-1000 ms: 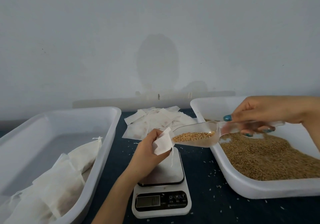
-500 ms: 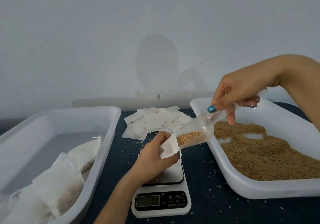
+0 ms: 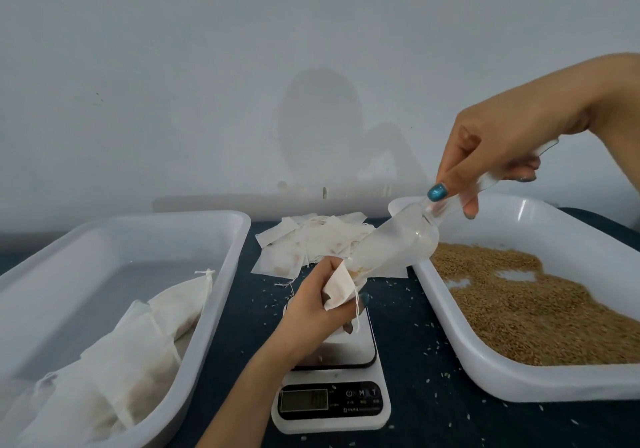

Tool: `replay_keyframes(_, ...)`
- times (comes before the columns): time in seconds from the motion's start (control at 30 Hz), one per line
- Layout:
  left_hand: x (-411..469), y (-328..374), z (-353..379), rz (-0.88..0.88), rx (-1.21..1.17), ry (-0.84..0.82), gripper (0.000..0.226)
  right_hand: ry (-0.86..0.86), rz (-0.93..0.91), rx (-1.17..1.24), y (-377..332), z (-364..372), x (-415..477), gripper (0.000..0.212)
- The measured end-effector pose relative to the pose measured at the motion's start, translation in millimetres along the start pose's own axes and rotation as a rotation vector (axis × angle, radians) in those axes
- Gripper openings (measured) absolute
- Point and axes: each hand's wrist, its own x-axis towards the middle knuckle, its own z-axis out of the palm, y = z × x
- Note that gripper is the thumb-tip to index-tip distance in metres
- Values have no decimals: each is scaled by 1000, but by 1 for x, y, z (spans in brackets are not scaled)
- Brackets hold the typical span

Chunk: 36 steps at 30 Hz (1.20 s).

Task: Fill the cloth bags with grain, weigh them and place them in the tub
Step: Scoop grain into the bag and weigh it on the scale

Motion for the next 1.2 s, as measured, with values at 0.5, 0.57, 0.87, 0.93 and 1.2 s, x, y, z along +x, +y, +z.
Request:
replay_keyframes(0.5,1,0,-8,-30,-307,27,26,351,69,798,105,145,12,55)
replay_keyframes(0.57,2,0,-9,-41,-295,27,36,481,159,895,110,160,17,34)
replay_keyframes(0.87,6,-4,-16,-4,-360,15,35,293,459,329,112,195,43,21)
replay_keyframes(0.93,6,-7,-16,-27,-356,39,36,267,478,206,98,195,43,21)
replay_keyframes(1.2,-1,-2,-13,-88,-258,154,54,743,-204,350,-23,182,70,25)
